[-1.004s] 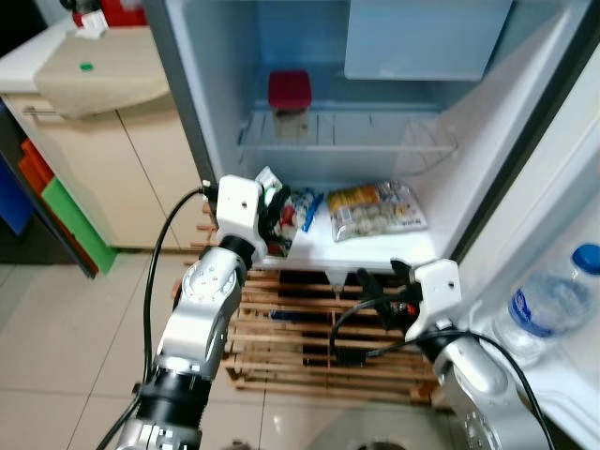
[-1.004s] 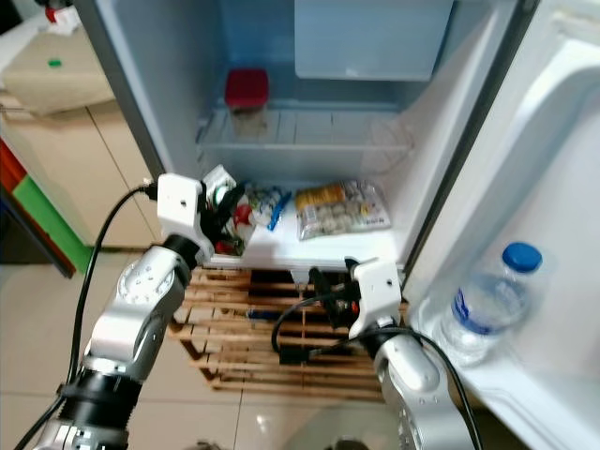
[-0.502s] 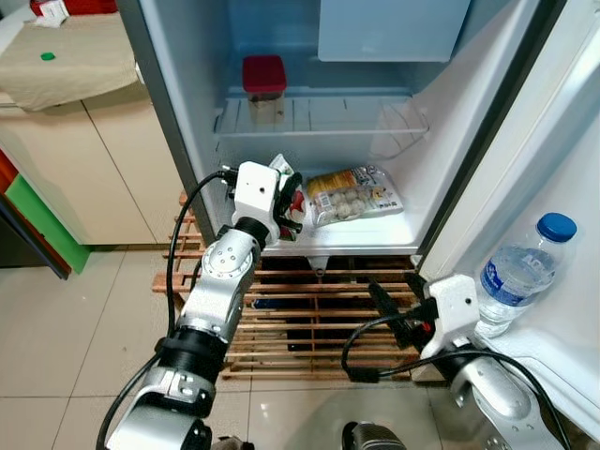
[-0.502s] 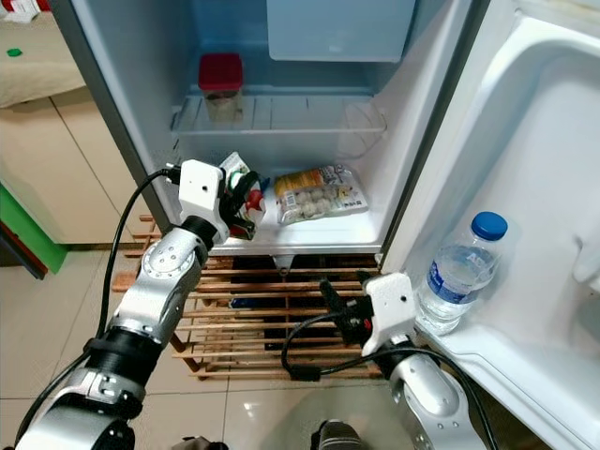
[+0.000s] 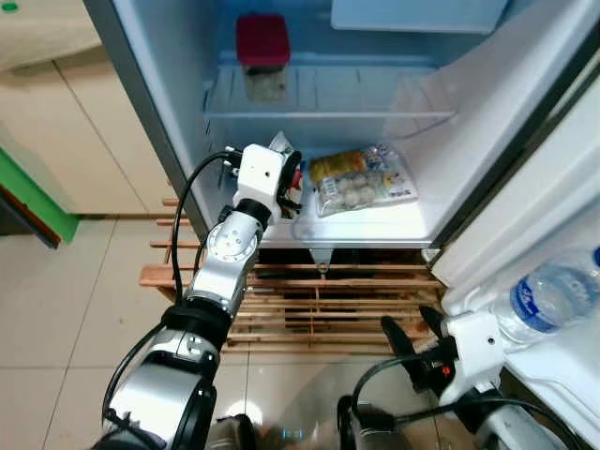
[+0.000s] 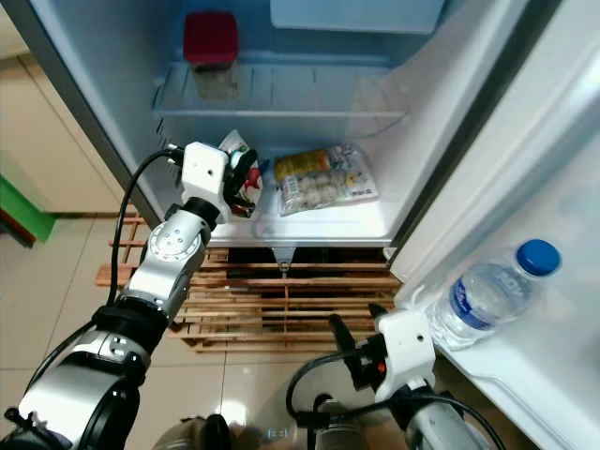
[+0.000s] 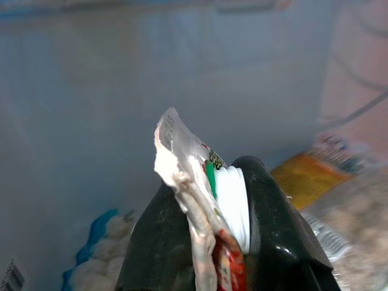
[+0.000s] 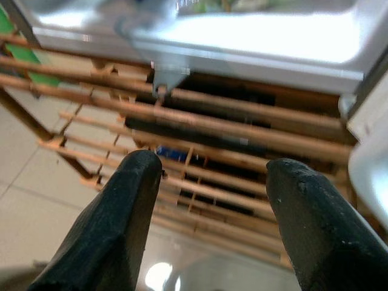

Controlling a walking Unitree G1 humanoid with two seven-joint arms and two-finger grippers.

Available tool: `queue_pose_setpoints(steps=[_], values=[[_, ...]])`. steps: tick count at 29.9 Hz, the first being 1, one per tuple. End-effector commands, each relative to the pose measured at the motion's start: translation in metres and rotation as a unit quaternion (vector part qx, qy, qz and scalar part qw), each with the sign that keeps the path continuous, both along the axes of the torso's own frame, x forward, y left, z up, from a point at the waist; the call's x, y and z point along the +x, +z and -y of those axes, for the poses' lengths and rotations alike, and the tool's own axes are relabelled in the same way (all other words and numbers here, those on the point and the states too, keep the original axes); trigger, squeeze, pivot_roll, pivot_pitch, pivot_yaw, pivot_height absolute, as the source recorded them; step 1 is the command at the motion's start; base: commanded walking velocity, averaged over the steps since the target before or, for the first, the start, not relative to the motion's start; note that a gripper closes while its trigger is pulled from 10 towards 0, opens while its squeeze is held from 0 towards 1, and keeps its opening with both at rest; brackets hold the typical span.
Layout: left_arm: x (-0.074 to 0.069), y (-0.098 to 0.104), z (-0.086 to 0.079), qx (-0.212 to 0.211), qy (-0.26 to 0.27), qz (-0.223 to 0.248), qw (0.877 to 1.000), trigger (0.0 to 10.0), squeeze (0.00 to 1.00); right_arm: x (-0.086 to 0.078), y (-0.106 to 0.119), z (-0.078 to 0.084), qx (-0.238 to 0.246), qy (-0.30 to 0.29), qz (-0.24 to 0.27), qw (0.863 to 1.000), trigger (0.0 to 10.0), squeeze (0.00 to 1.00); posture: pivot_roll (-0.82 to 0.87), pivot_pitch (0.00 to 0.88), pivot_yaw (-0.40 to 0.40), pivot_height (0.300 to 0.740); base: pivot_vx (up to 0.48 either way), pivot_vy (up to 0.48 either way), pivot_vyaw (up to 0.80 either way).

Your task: Restocking fridge

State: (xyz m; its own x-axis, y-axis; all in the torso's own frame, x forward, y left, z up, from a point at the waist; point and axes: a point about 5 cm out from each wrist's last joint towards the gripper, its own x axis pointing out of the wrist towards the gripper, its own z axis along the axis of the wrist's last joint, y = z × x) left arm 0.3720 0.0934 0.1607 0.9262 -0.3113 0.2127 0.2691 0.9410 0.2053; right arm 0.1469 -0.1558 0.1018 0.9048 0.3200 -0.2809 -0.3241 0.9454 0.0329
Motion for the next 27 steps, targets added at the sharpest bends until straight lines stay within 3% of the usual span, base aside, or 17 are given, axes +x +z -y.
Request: queue_pose_setpoints(steps=[1, 4, 9, 13, 14, 15, 16, 19, 27], values=[[0.001, 0.001, 0.000, 0.011, 0.010, 0.010, 1.000, 10.0, 0.00, -0.005, 0.003, 0.004, -0.006, -0.008, -0.006, 1.000, 10.0, 0.00, -0.36, 0.315, -0.002, 0.740, 0.000, 0.000, 0.00], [0.006, 0.008, -0.005, 0.025, 0.025, 0.027, 0.999, 10.0, 0.00, -0.017, 0.008, 0.005, -0.012, -0.008, -0.015, 1.000, 10.0, 0.00, -0.39, 0.345, -0.015, 0.740, 0.000, 0.000, 0.00], [0.008, 0.015, -0.011, 0.033, 0.038, 0.048, 0.998, 10.0, 0.00, -0.024, 0.008, 0.008, -0.016, -0.012, -0.024, 1.000, 10.0, 0.00, -0.40, 0.359, -0.022, 0.740, 0.000, 0.000, 0.00], [0.011, 0.017, -0.027, 0.043, 0.085, 0.066, 0.993, 10.0, 0.00, -0.027, 0.010, 0.007, -0.017, -0.010, -0.033, 0.999, 10.0, 0.00, -0.40, 0.369, -0.031, 0.740, 0.000, 0.000, 0.00], [0.012, 0.016, -0.030, 0.037, 0.095, 0.061, 0.993, 10.0, 0.92, -0.027, 0.010, 0.008, -0.018, -0.010, -0.033, 0.999, 10.0, 0.00, -0.39, 0.371, -0.033, 0.740, 0.000, 0.000, 0.00], [0.012, 0.016, -0.030, 0.037, 0.095, 0.061, 0.993, 10.0, 0.92, -0.027, 0.010, 0.008, -0.018, -0.010, -0.033, 0.999, 10.0, 0.00, -0.39, 0.371, -0.033, 0.740, 0.000, 0.000, 0.00], [0.013, 0.012, -0.038, 0.012, 0.125, 0.039, 0.991, 10.0, 1.00, -0.027, 0.010, 0.009, -0.019, -0.011, -0.034, 0.999, 10.0, 0.00, -0.39, 0.374, -0.036, 0.740, 0.000, 0.000, 0.00], [0.014, 0.001, -0.047, -0.041, 0.166, -0.006, 0.985, 10.0, 1.00, -0.027, 0.011, 0.010, -0.021, -0.011, -0.034, 0.999, 10.0, 0.00, -0.39, 0.375, -0.037, 0.740, 0.000, 0.000, 0.00], [0.015, 0.002, -0.046, -0.066, 0.190, -0.005, 0.980, 10.0, 1.00, -0.026, 0.012, 0.010, -0.026, -0.008, -0.035, 0.999, 10.0, 0.00, -0.40, 0.371, -0.041, 0.740, 0.000, 0.000, 0.00]])
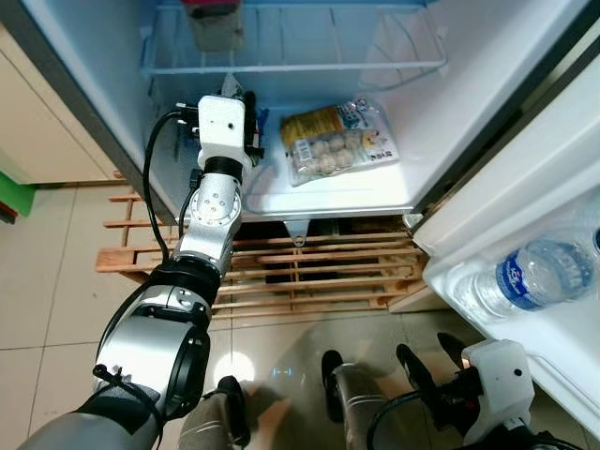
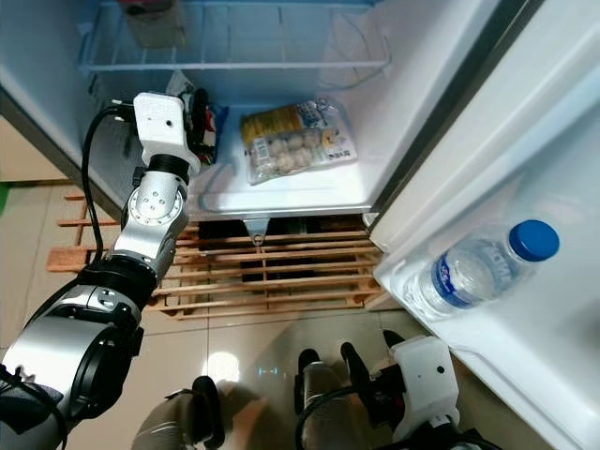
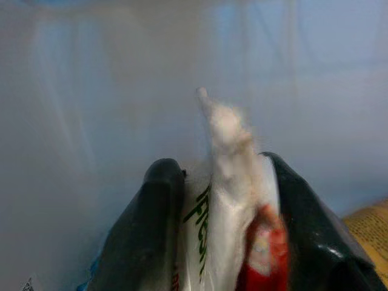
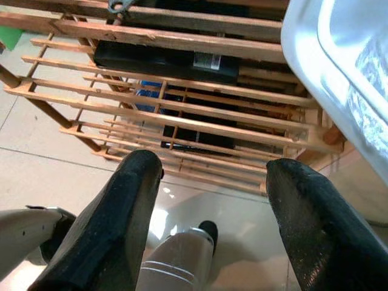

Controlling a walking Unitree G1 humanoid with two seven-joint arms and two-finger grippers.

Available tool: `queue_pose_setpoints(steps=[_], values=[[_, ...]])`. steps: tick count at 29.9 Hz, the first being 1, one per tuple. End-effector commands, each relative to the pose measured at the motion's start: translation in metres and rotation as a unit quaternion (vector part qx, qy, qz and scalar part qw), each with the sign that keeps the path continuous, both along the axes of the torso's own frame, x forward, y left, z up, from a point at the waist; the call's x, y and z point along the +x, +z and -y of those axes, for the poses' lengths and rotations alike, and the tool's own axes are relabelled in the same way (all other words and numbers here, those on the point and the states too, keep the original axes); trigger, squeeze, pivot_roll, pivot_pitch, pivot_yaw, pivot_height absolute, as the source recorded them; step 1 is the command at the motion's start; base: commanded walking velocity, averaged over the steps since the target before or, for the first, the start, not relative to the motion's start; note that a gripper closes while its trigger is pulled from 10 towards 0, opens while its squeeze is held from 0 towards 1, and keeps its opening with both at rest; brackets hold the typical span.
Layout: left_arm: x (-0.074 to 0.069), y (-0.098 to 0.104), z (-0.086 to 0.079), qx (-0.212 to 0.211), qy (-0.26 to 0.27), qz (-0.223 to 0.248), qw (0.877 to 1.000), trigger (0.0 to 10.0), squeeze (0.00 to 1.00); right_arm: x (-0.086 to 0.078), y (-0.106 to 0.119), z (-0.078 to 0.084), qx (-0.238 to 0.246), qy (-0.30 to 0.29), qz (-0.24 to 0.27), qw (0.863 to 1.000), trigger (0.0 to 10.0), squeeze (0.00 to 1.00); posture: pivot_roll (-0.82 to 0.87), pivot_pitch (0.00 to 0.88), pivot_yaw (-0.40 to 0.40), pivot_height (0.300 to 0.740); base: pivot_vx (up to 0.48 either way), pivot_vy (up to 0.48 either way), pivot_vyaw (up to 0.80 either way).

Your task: Restocking fridge

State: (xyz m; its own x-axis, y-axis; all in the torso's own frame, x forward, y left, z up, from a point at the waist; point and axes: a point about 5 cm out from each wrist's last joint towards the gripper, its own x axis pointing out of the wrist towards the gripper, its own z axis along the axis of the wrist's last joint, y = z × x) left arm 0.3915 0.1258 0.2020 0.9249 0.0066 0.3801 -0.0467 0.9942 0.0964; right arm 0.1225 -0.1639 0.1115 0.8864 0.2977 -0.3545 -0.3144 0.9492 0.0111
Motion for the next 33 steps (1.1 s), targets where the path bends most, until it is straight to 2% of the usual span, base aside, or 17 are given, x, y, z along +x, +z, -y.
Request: queue_pose_setpoints(steps=[1, 7, 11, 14, 17, 18, 19, 24, 26, 27, 33], values=[[-0.003, -0.029, -0.013, -0.006, 0.036, -0.060, 0.998, 10.0, 1.00, -0.002, 0.002, 0.002, -0.004, -0.005, -0.001, 1.000, 10.0, 0.00, -0.40, 0.365, -0.038, 0.740, 0.000, 0.000, 0.00], [-0.005, -0.014, -0.006, -0.002, 0.024, -0.017, 1.000, 10.0, 1.00, 0.001, 0.002, 0.003, -0.004, -0.007, 0.001, 1.000, 10.0, 0.00, -0.38, 0.353, -0.030, 0.740, 0.000, 0.000, 0.00], [-0.018, -0.008, 0.003, 0.004, 0.005, 0.026, 1.000, 10.0, 1.00, 0.003, 0.001, 0.001, -0.002, -0.004, 0.003, 1.000, 10.0, 0.00, -0.36, 0.348, -0.027, 0.740, 0.000, 0.000, 0.00], [-0.021, -0.005, 0.005, 0.004, 0.003, 0.036, 0.999, 10.0, 1.00, 0.004, 0.000, 0.000, -0.001, -0.002, 0.002, 1.000, 10.0, 0.00, -0.35, 0.345, -0.027, 0.740, 0.000, 0.000, 0.00], [-0.031, -0.001, 0.012, -0.004, -0.009, 0.045, 0.999, 10.0, 1.00, 0.004, -0.002, 0.000, -0.002, 0.005, 0.001, 1.000, 10.0, 0.00, -0.33, 0.327, -0.025, 0.740, 0.000, 0.000, 0.00], [-0.035, 0.000, 0.015, -0.003, -0.017, 0.045, 0.999, 10.0, 1.00, 0.004, -0.003, 0.000, -0.003, 0.006, 0.000, 1.000, 10.0, 0.00, -0.33, 0.323, -0.026, 0.740, 0.000, 0.000, 0.00], [-0.047, 0.001, 0.022, -0.003, -0.036, 0.044, 0.998, 10.0, 1.00, 0.002, -0.004, 0.002, -0.005, 0.007, -0.003, 1.000, 10.0, 0.00, -0.32, 0.313, -0.025, 0.740, 0.000, 0.000, 0.00], [-0.062, 0.003, 0.024, -0.002, -0.049, 0.038, 0.998, 10.0, 1.00, 0.005, -0.006, 0.003, -0.006, 0.007, -0.003, 1.000, 10.0, 0.00, -0.30, 0.294, -0.021, 0.740, 0.000, 0.000, 0.00], [-0.071, 0.004, 0.025, -0.005, -0.055, 0.030, 0.998, 10.0, 1.00, 0.008, -0.007, 0.002, -0.004, 0.010, -0.001, 1.000, 10.0, 0.00, -0.29, 0.286, -0.020, 0.740, 0.000, 0.000, 0.00], [-0.081, 0.003, 0.026, -0.006, -0.063, 0.019, 0.998, 10.0, 1.00, 0.011, -0.008, -0.001, -0.001, 0.015, 0.001, 1.000, 10.0, 0.00, -0.28, 0.278, -0.017, 0.740, 0.000, 0.000, 0.00], [-0.092, -0.003, 0.024, -0.008, -0.063, -0.015, 0.998, 10.0, 1.00, 0.016, -0.011, -0.003, 0.002, 0.018, 0.006, 1.000, 10.0, 0.00, -0.27, 0.257, -0.011, 0.740, 0.000, 0.000, 0.00]])
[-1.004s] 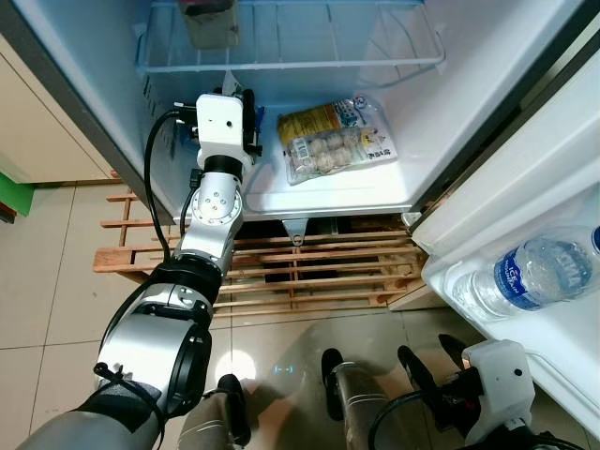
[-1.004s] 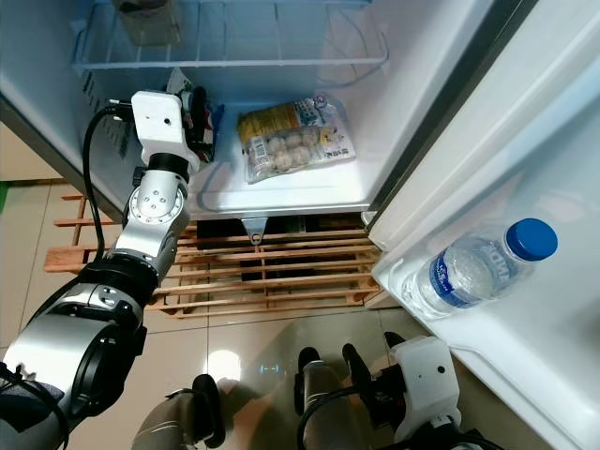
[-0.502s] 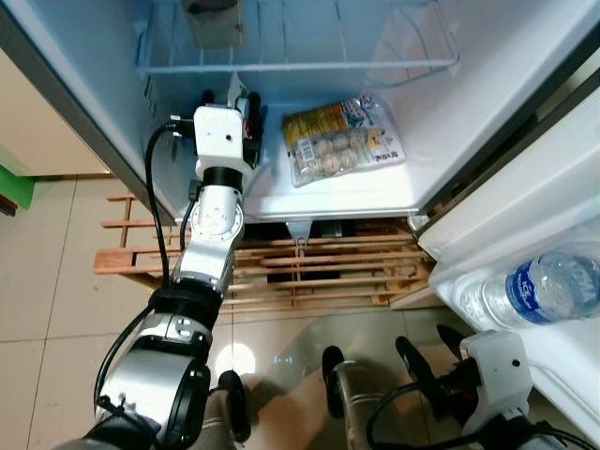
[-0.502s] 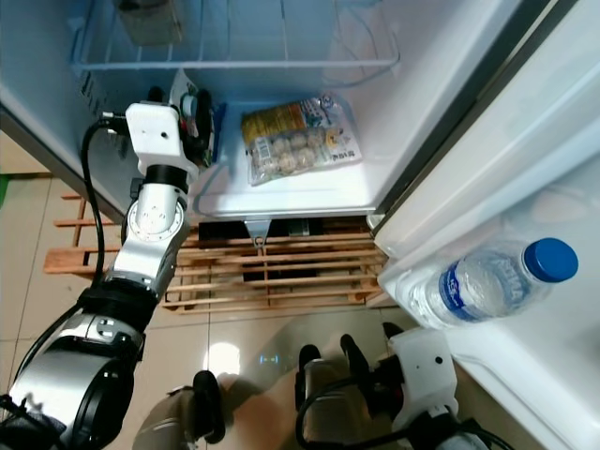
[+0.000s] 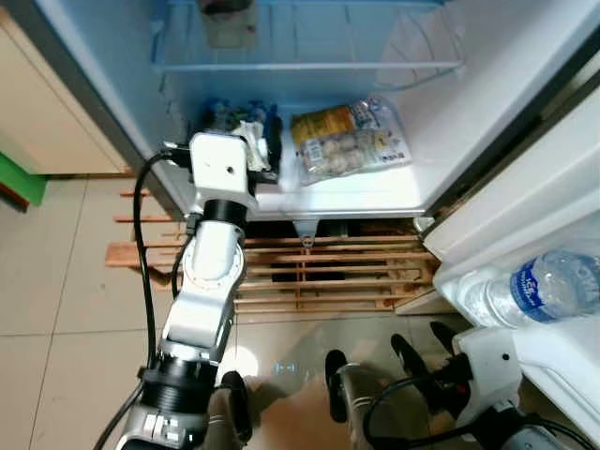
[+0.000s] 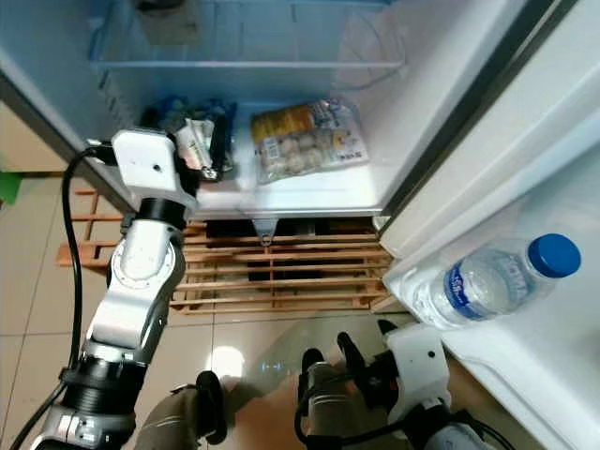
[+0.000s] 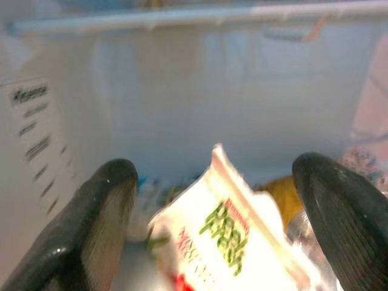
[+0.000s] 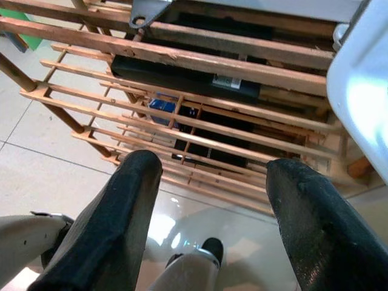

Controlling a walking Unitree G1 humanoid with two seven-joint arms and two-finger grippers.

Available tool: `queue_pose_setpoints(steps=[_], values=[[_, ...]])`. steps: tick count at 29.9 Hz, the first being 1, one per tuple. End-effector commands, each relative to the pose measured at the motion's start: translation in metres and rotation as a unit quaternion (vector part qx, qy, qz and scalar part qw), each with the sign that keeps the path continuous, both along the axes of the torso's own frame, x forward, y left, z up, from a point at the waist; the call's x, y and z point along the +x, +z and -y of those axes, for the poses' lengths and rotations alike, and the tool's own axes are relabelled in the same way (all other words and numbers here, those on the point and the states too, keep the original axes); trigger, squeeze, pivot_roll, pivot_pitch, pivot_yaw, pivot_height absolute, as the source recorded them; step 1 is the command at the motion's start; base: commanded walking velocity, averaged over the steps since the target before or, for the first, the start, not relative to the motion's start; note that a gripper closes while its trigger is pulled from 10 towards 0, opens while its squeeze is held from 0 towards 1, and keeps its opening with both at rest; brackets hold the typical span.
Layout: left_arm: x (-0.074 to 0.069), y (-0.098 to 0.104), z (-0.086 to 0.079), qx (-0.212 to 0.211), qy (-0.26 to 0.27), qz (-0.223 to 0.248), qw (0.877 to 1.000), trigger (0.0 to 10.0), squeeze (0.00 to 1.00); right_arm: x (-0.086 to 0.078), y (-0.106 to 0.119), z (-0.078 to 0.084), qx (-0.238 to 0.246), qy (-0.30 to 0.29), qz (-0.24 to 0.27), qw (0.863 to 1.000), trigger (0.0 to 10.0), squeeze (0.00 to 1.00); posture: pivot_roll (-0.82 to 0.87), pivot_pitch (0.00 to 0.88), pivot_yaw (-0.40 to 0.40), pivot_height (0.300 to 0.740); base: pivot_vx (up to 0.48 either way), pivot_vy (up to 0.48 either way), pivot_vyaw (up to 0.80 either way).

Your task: Restocking fridge

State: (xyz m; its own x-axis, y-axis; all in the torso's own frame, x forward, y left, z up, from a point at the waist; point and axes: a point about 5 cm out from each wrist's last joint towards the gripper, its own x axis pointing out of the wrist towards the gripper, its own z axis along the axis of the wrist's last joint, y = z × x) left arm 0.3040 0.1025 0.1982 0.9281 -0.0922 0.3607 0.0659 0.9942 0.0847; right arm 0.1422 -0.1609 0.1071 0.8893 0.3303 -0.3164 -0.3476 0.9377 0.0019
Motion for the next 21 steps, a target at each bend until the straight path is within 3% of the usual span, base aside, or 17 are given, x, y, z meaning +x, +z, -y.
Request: queue_pose_setpoints(steps=[1, 6, 11, 12, 13, 16, 21], values=[[-0.007, 0.002, -0.001, -0.007, -0.006, -0.010, 1.000, 10.0, 1.00, -0.002, -0.007, -0.001, 0.001, 0.002, -0.012, 1.000, 10.0, 0.00, -0.27, 0.250, -0.009, 0.740, 0.000, 0.000, 0.00], [-0.013, 0.012, -0.002, -0.004, -0.018, -0.004, 1.000, 10.0, 1.00, 0.001, -0.007, -0.002, 0.001, 0.001, -0.006, 1.000, 10.0, 0.00, -0.26, 0.237, -0.005, 0.740, 0.000, 0.000, 0.00], [-0.041, 0.005, 0.004, -0.007, -0.097, -0.057, 0.994, 10.0, 1.00, 0.007, -0.006, -0.002, 0.001, -0.002, 0.007, 1.000, 10.0, 0.00, -0.24, 0.218, 0.005, 0.740, 0.000, 0.000, 0.00], [-0.041, 0.005, 0.004, -0.007, -0.097, -0.057, 0.994, 10.0, 1.00, 0.007, -0.006, -0.002, 0.001, -0.002, 0.007, 1.000, 10.0, 0.00, -0.24, 0.218, 0.005, 0.740, 0.000, 0.000, 0.00], [-0.047, 0.005, 0.010, -0.037, -0.124, -0.086, 0.988, 10.0, 1.00, 0.013, -0.007, -0.002, 0.003, -0.003, 0.014, 1.000, 10.0, 0.00, -0.21, 0.202, 0.008, 0.740, 0.000, 0.000, 0.00], [-0.048, 0.010, 0.015, -0.046, -0.142, -0.089, 0.985, 10.0, 1.00, 0.026, -0.007, -0.004, 0.009, -0.004, 0.028, 1.000, 10.0, 0.00, -0.19, 0.179, 0.009, 0.740, 0.000, 0.000, 0.00], [-0.049, -0.005, 0.009, -0.033, -0.139, -0.115, 0.983, 10.0, 1.00, 0.043, -0.007, -0.007, 0.018, -0.008, 0.048, 0.999, 10.0, 0.00, -0.17, 0.144, 0.018, 0.740, 0.000, 0.000, 0.00]])
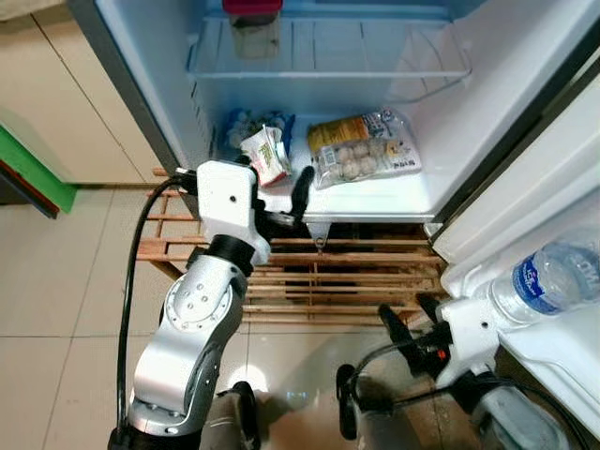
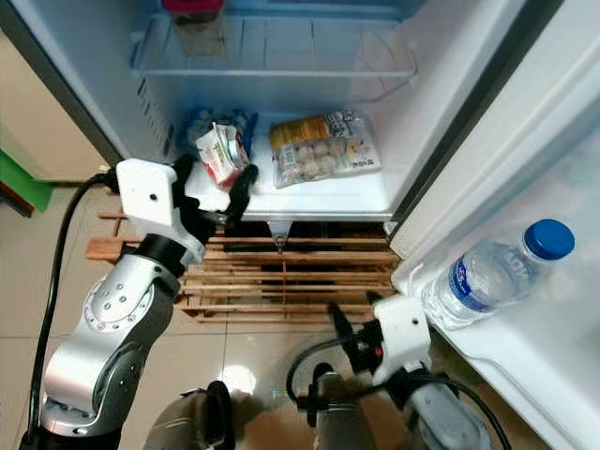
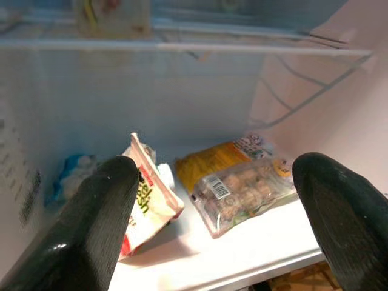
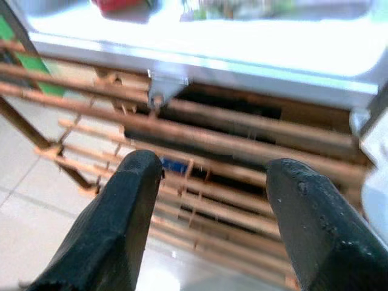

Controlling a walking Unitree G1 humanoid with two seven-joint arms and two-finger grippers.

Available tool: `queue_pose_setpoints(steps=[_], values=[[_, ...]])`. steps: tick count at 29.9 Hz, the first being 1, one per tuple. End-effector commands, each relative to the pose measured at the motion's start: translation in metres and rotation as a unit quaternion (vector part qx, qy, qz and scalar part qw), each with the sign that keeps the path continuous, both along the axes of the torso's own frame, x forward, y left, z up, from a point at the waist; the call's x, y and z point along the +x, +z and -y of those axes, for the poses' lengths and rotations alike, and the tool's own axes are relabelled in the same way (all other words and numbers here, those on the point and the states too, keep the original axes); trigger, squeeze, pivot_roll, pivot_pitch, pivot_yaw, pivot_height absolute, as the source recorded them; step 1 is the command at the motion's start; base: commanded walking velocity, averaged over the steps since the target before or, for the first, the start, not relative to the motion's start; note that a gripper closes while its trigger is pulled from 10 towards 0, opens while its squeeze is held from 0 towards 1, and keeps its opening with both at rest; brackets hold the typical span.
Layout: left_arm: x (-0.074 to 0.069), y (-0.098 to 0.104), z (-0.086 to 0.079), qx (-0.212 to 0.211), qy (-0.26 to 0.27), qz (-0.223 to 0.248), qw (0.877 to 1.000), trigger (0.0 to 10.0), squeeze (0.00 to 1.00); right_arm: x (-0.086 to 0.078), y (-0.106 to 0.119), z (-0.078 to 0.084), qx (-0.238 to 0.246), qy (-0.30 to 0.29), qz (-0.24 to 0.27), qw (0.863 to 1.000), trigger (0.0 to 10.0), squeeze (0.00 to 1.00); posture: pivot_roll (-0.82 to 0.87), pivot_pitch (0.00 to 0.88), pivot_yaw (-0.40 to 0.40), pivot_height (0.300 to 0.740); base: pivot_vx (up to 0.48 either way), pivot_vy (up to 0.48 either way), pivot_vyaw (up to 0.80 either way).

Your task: Restocking fridge

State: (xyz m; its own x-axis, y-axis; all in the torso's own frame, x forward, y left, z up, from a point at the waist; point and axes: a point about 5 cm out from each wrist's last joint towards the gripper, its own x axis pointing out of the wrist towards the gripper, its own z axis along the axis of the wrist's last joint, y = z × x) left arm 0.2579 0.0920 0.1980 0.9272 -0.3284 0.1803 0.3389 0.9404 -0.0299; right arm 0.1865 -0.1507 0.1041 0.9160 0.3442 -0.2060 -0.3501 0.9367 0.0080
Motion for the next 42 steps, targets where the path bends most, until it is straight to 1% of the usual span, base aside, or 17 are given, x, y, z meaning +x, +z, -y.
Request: queue_pose_setpoints(steps=[1, 5, 6, 10, 14, 17, 18, 22, 23, 25, 30, 32, 33, 35, 39, 40, 42], values=[[-0.005, -0.010, -0.005, 0.014, -0.005, -0.020, 1.000, 10.0, 1.00, 0.002, -0.004, 0.003, -0.002, -0.013, 0.000, 1.000, 10.0, 0.00, -0.16, 0.127, 0.024, 0.740, 0.000, 0.000, 0.00], [-0.001, -0.023, -0.010, 0.039, -0.009, -0.049, 0.998, 10.0, 1.00, 0.018, -0.004, 0.001, 0.001, -0.016, 0.015, 1.000, 10.0, 0.00, -0.14, 0.099, 0.032, 0.740, 0.000, 0.000, 0.00], [0.003, -0.026, -0.012, 0.044, -0.001, -0.051, 0.998, 10.0, 0.00, 0.022, -0.004, 0.000, 0.002, -0.015, 0.021, 1.000, 10.0, 0.00, -0.14, 0.085, 0.034, 0.740, 0.000, 0.000, 0.00], [0.026, -0.038, -0.021, 0.069, 0.030, -0.054, 0.996, 10.0, 0.00, 0.039, -0.002, -0.004, 0.008, -0.020, 0.041, 0.999, 10.0, 0.00, -0.13, 0.065, 0.035, 0.740, 0.000, 0.000, 0.00], [0.049, -0.060, -0.026, 0.061, 0.031, -0.082, 0.994, 10.0, 0.00, 0.046, 0.001, -0.007, 0.013, -0.019, 0.051, 0.998, 10.0, 0.00, -0.14, 0.067, 0.030, 0.740, 0.000, 0.000, 0.00], [0.064, -0.068, -0.019, 0.050, 0.020, -0.095, 0.994, 10.0, 0.00, 0.044, 0.001, -0.008, 0.008, -0.014, 0.052, 0.999, 10.0, 0.00, -0.16, 0.095, 0.026, 0.740, 0.000, 0.000, 0.00], [0.076, -0.070, -0.012, 0.034, 0.010, -0.101, 0.994, 10.0, 0.00, 0.040, 0.002, -0.005, 0.005, -0.015, 0.052, 0.999, 10.0, 0.00, -0.19, 0.127, 0.025, 0.740, 0.000, 0.000, 0.00], [0.083, -0.069, -0.008, 0.029, 0.007, -0.101, 0.994, 10.0, 0.00, 0.035, 0.004, -0.002, 0.002, -0.018, 0.051, 0.999, 10.0, 0.00, -0.21, 0.163, 0.027, 0.740, 0.000, 0.000, 0.00], [0.091, -0.070, 0.000, 0.023, -0.001, -0.106, 0.994, 10.0, 0.00, 0.031, 0.002, 0.001, -0.001, -0.025, 0.045, 0.999, 10.0, 0.00, -0.22, 0.186, 0.026, 0.740, 0.000, 0.000, 0.00], [0.094, -0.068, 0.006, 0.020, -0.009, -0.106, 0.994, 10.0, 0.00, 0.027, 0.001, 0.002, -0.002, -0.027, 0.042, 0.999, 10.0, 0.00, -0.23, 0.209, 0.026, 0.740, 0.000, 0.000, 0.00], [0.097, -0.058, 0.025, 0.013, -0.041, -0.087, 0.995, 10.0, 0.00, 0.015, 0.000, -0.001, -0.002, -0.024, 0.031, 0.999, 10.0, 0.00, -0.24, 0.238, 0.034, 0.740, 0.000, 0.000, 0.00], [0.097, -0.056, 0.027, 0.014, -0.043, -0.080, 0.996, 10.0, 0.00, 0.013, 0.000, -0.002, -0.001, -0.024, 0.030, 0.999, 10.0, 0.00, -0.25, 0.243, 0.037, 0.740, 0.000, 0.000, 0.00], [0.093, -0.050, 0.028, 0.019, -0.036, -0.058, 0.997, 10.0, 0.00, 0.011, 0.001, -0.002, -0.001, -0.026, 0.029, 0.999, 10.0, 0.00, -0.25, 0.248, 0.039, 0.740, 0.000, 0.000, 0.00], [0.093, -0.050, 0.028, 0.019, -0.036, -0.058, 0.997, 10.0, 0.00, 0.011, 0.001, -0.002, -0.001, -0.026, 0.029, 0.999, 10.0, 0.00, -0.25, 0.248, 0.039, 0.740, 0.000, 0.000, 0.00], [0.064, -0.023, 0.027, 0.058, -0.010, 0.061, 0.996, 10.0, 0.00, 0.008, 0.001, 0.001, 0.000, -0.032, 0.026, 0.999, 10.0, 0.00, -0.24, 0.248, 0.040, 0.740, 0.000, 0.000, 0.00], [0.064, -0.023, 0.027, 0.058, -0.010, 0.061, 0.996, 10.0, 0.00, 0.008, 0.001, 0.001, 0.000, -0.032, 0.026, 0.999, 10.0, 0.00, -0.24, 0.248, 0.040, 0.740, 0.000, 0.000, 0.00], [0.050, -0.019, 0.029, 0.055, -0.017, 0.081, 0.995, 10.0, 0.00, 0.007, 0.001, 0.001, 0.002, -0.032, 0.025, 0.999, 10.0, 0.00, -0.23, 0.245, 0.040, 0.740, 0.000, 0.000, 0.00]])
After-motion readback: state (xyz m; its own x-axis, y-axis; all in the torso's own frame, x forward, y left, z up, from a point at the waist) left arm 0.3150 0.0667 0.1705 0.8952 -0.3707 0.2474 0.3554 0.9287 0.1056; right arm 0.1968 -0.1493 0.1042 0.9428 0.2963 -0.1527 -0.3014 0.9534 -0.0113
